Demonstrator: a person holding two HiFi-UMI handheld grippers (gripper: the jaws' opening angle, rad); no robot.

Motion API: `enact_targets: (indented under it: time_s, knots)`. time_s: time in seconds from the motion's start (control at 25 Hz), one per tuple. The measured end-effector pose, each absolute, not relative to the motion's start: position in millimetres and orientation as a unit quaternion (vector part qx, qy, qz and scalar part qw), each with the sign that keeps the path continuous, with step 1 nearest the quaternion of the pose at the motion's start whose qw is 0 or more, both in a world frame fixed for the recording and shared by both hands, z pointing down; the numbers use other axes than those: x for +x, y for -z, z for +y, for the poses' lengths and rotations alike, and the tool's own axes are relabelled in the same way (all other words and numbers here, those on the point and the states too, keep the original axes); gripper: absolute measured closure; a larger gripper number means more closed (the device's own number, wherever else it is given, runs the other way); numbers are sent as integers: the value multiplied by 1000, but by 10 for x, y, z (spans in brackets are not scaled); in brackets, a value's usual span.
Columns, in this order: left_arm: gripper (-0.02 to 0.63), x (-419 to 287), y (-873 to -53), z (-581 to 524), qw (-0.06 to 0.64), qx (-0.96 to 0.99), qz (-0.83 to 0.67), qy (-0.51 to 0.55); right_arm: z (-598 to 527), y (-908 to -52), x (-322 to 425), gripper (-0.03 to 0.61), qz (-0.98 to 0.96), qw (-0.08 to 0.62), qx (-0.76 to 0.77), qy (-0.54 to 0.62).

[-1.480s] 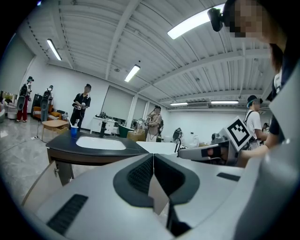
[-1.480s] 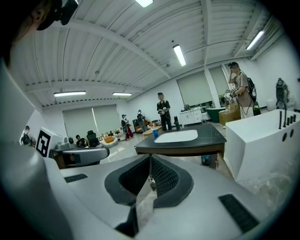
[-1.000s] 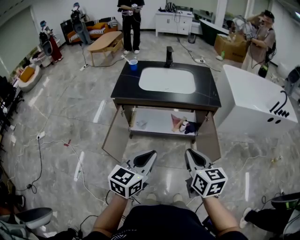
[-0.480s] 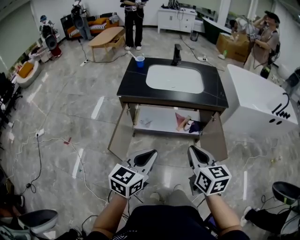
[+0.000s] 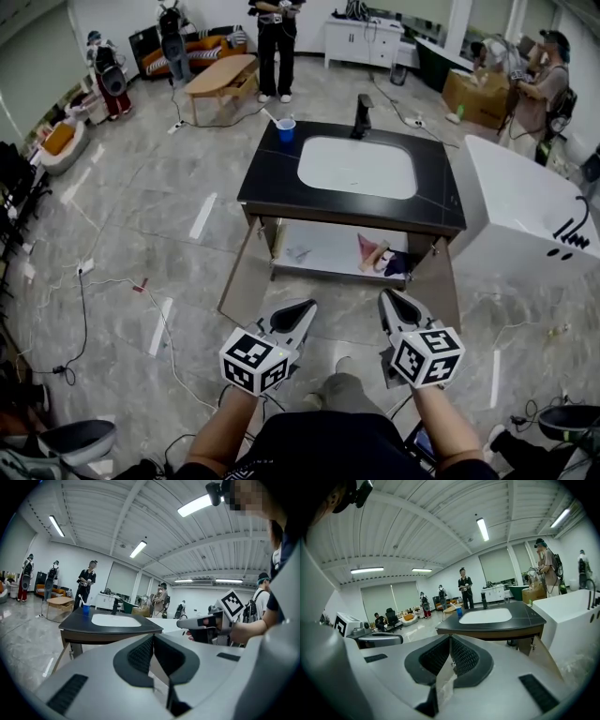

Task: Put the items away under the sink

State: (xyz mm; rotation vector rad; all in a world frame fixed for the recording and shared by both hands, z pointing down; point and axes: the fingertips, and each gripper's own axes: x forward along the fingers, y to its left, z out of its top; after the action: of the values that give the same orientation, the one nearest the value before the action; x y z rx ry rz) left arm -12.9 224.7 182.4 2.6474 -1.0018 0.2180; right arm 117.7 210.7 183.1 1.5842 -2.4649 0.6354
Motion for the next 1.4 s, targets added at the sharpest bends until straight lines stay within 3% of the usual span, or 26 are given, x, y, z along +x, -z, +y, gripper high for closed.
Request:
enact_targets:
  time_s: [0.96, 1.4]
  knots:
    - [604, 514, -1749, 1053, 131, 901, -408, -72, 836, -1839, 1584, 540, -871, 88, 440, -199]
    - [604, 415, -1794, 781, 141, 890, -425, -87, 510, -1860, 1396, 540, -889, 86, 400, -208]
